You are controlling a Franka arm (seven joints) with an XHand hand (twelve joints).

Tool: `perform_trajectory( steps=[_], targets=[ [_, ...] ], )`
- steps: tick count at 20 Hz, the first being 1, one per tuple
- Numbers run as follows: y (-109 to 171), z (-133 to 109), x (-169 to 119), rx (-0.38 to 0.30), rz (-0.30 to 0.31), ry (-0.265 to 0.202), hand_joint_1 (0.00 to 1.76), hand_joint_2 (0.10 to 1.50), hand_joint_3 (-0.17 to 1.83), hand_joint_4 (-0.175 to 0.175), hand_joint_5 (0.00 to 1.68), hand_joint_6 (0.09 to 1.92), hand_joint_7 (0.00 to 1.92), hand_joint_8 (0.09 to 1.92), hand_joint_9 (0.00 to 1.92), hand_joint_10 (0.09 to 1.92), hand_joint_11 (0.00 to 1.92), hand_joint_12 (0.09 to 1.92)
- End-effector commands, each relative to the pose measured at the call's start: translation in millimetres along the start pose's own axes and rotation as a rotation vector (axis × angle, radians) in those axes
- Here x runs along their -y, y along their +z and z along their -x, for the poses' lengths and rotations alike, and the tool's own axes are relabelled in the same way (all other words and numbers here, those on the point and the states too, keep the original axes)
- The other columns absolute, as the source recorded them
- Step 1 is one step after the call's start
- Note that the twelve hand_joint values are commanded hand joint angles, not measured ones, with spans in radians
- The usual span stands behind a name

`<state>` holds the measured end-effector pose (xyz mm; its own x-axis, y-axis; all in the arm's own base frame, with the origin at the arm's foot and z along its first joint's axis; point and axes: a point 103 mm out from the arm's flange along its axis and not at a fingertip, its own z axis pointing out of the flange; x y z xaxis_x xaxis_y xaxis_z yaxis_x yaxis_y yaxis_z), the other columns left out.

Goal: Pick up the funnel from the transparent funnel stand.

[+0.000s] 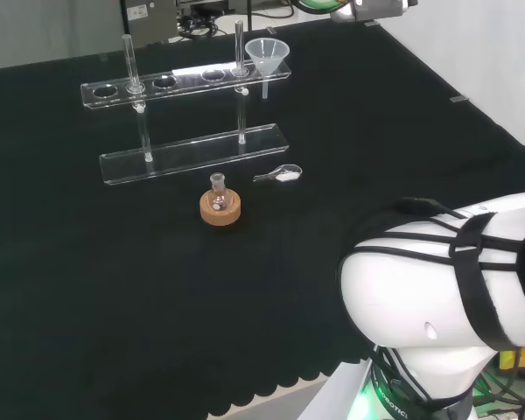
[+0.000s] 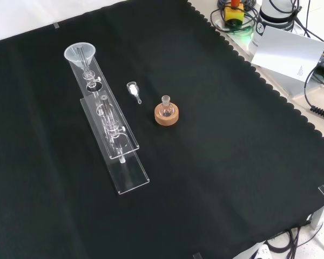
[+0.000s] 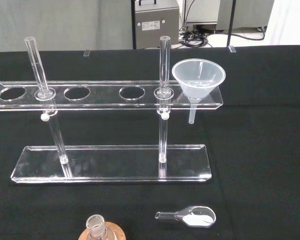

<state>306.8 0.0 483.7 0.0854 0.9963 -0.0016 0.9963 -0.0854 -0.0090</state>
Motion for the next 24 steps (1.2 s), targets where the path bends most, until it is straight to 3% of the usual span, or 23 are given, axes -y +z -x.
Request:
perform_trajectory(
  steps=[1, 4, 9, 11, 18, 24],
  targets=[
    [0, 3, 0, -0.007, 0.009, -0.001, 0.02, 1.14, 0.56, 0.008, 0.05, 0.12, 0.00, 0.16, 0.04, 0.62, 0.02, 1.30],
    [0, 3, 0, -0.002, 0.011, 0.002, 0.00, 1.21, 0.43, 0.008, 0.08, 0.09, 0.00, 0.12, 0.03, 0.63, 0.00, 1.33],
    [0, -9, 1, 0.014, 0.010, 0.003, 0.00, 1.23, 0.40, 0.008, 0.09, 0.09, 0.00, 0.12, 0.03, 0.63, 0.00, 1.34],
    [0, 1, 0, -0.004, 0.008, 0.010, 0.00, 1.23, 0.40, 0.008, 0.09, 0.09, 0.00, 0.12, 0.03, 0.63, 0.00, 1.34],
    [15, 0, -4, 0.007, -0.004, 0.046, 0.00, 1.23, 0.39, 0.007, 0.09, 0.09, 0.00, 0.12, 0.03, 0.63, 0.00, 1.34],
    [21, 16, -28, 0.013, -0.021, 0.067, 0.00, 1.23, 0.36, 0.005, 0.11, 0.09, 0.02, 0.15, 0.04, 0.66, 0.00, 1.34]
  ],
)
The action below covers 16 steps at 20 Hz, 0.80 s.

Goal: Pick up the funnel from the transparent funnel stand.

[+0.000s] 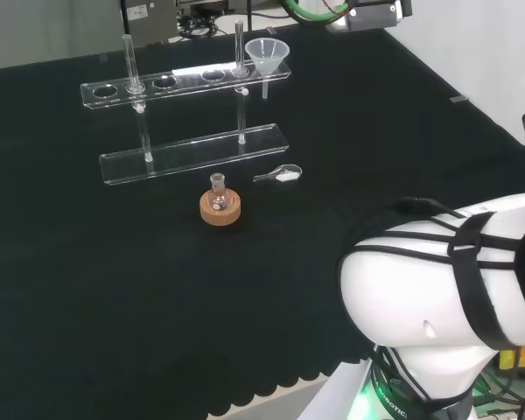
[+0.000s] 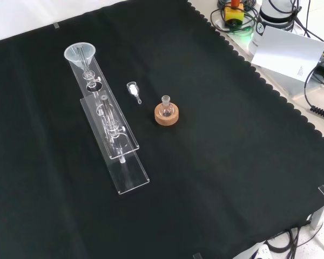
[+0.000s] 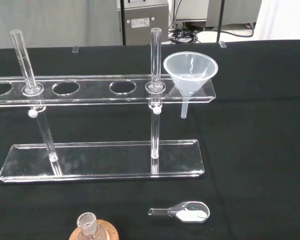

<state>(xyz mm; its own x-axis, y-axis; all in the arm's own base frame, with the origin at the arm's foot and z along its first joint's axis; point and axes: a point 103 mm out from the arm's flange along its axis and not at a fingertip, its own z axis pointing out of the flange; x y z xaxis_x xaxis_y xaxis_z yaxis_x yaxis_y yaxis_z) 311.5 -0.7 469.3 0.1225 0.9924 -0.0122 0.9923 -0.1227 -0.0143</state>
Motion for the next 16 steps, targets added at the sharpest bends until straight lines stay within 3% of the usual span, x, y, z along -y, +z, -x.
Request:
perform_trajectory(
  steps=[1, 8, 16],
  targets=[
    [8, 17, -29, 0.005, -0.022, 0.029, 0.01, 1.22, 0.35, 0.004, 0.11, 0.09, 0.03, 0.17, 0.04, 0.66, 0.00, 1.35],
    [18, 38, -85, 0.005, -0.057, 0.026, 0.11, 1.18, 0.30, 0.001, 0.12, 0.09, 0.00, 0.35, 0.05, 0.72, 0.00, 1.38],
    [37, 48, -137, 0.013, -0.108, 0.014, 0.23, 1.11, 0.27, -0.007, 0.10, 0.09, 0.00, 0.35, 0.06, 0.74, 0.00, 1.39]
  ],
)
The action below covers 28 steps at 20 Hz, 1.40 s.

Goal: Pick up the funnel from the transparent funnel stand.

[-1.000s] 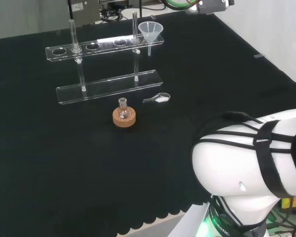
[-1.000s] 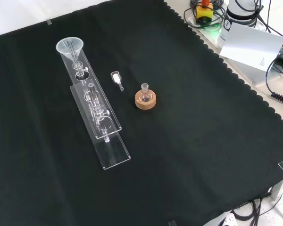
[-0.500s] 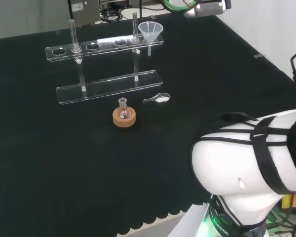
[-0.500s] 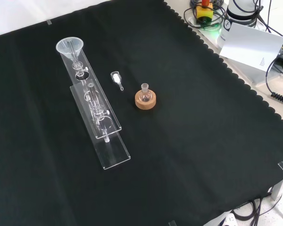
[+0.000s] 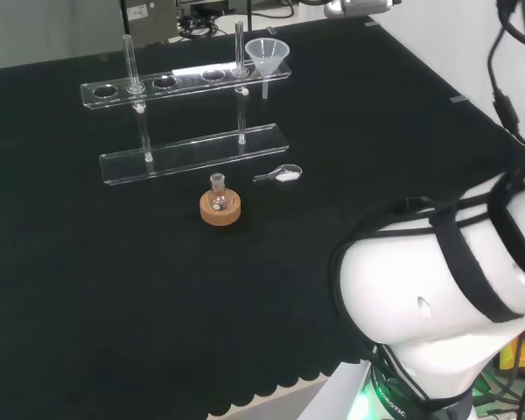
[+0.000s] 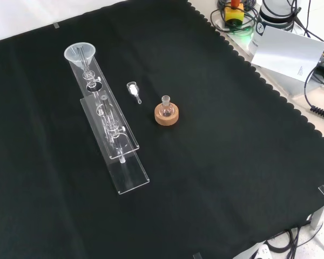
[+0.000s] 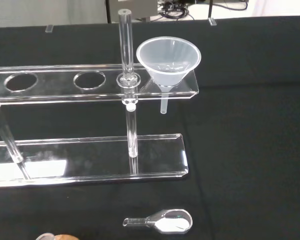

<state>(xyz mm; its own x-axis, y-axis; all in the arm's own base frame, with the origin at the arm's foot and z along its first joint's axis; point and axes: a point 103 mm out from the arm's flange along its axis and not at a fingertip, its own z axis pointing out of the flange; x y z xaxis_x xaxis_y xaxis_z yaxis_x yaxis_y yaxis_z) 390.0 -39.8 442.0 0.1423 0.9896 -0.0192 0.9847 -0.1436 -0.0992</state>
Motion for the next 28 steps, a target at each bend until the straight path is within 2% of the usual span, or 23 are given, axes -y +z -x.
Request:
perform_trajectory(
  steps=[1, 8, 16, 19, 22, 28],
  targets=[
    [8, 18, -61, 0.010, -0.033, -0.009, 0.26, 1.10, 0.27, -0.009, 0.10, 0.09, 0.00, 0.35, 0.06, 0.74, 0.00, 1.40],
    [26, 21, -95, 0.032, -0.092, -0.022, 0.40, 1.04, 0.26, -0.013, 0.07, 0.09, 0.00, 0.30, 0.07, 0.76, 0.00, 1.41],
    [39, 26, -124, 0.045, -0.142, -0.051, 0.42, 1.03, 0.26, -0.014, 0.07, 0.09, 0.00, 0.30, 0.07, 0.76, 0.00, 1.42],
    [44, 32, -133, 0.057, -0.186, -0.071, 0.44, 1.01, 0.26, -0.015, 0.06, 0.09, 0.00, 0.29, 0.07, 0.76, 0.00, 1.42],
    [48, 30, -142, 0.089, -0.218, -0.082, 0.52, 0.93, 0.25, -0.015, 0.06, 0.09, 0.00, 0.29, 0.06, 0.76, 0.00, 1.42],
    [66, 32, -168, 0.094, -0.270, -0.085, 0.60, 0.76, 0.44, -0.021, 0.07, 0.09, 0.00, 0.45, 0.13, 0.77, 0.00, 1.44]
  ],
)
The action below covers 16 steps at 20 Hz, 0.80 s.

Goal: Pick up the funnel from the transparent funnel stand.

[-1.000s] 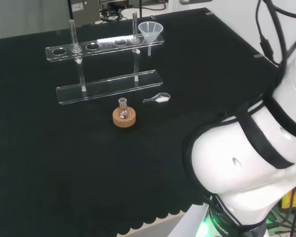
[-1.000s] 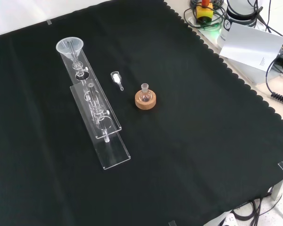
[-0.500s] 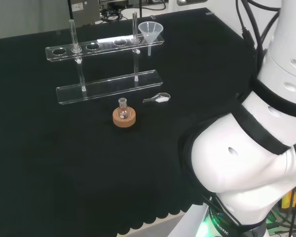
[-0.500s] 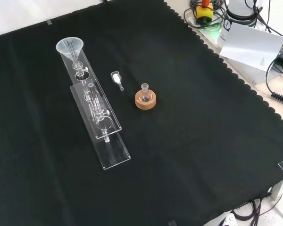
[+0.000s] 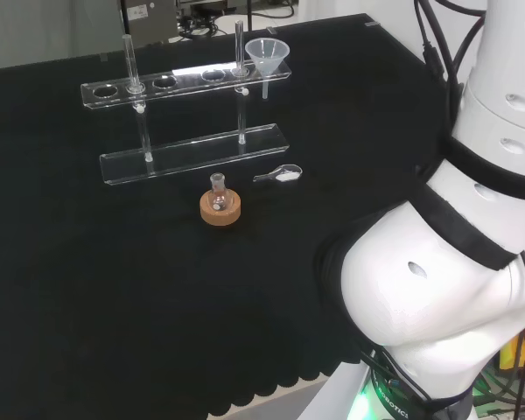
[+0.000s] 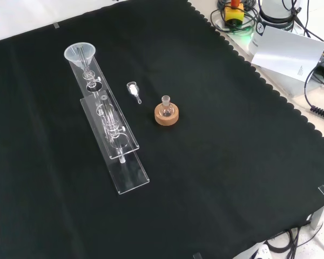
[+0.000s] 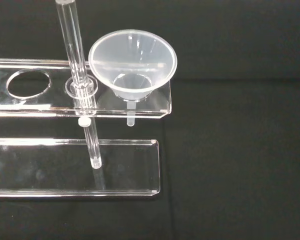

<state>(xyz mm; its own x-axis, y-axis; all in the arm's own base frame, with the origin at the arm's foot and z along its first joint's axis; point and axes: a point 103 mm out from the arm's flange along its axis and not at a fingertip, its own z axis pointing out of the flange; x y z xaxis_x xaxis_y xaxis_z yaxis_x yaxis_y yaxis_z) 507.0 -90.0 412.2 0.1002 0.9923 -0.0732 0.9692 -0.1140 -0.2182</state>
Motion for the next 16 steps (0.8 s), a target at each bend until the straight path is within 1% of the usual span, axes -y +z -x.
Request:
perform_trajectory(
  steps=[1, 5, 8, 11, 13, 16],
  targets=[
    [45, -1, -51, 0.032, -0.154, -0.053, 0.60, 0.75, 0.45, -0.022, 0.07, 0.09, 0.00, 0.46, 0.13, 0.77, 0.00, 1.45],
    [56, -1, -61, 0.020, -0.179, -0.059, 0.60, 0.73, 0.47, -0.024, 0.07, 0.09, 0.00, 0.49, 0.14, 0.77, 0.01, 1.45],
    [59, -3, -65, 0.027, -0.194, -0.059, 0.60, 0.73, 0.48, -0.025, 0.08, 0.09, 0.00, 0.49, 0.14, 0.77, 0.01, 1.45],
    [62, -2, -68, 0.027, -0.207, -0.073, 0.61, 0.71, 0.48, -0.025, 0.08, 0.09, 0.00, 0.50, 0.16, 0.78, 0.01, 1.45],
    [63, -3, -70, 0.033, -0.227, -0.081, 0.61, 0.69, 0.49, -0.025, 0.08, 0.09, 0.00, 0.52, 0.17, 0.78, 0.02, 1.45],
    [66, -4, -74, 0.023, -0.260, -0.092, 0.60, 0.66, 0.51, -0.020, 0.08, 0.09, 0.00, 0.60, 0.23, 0.79, 0.04, 1.46]
  ],
)
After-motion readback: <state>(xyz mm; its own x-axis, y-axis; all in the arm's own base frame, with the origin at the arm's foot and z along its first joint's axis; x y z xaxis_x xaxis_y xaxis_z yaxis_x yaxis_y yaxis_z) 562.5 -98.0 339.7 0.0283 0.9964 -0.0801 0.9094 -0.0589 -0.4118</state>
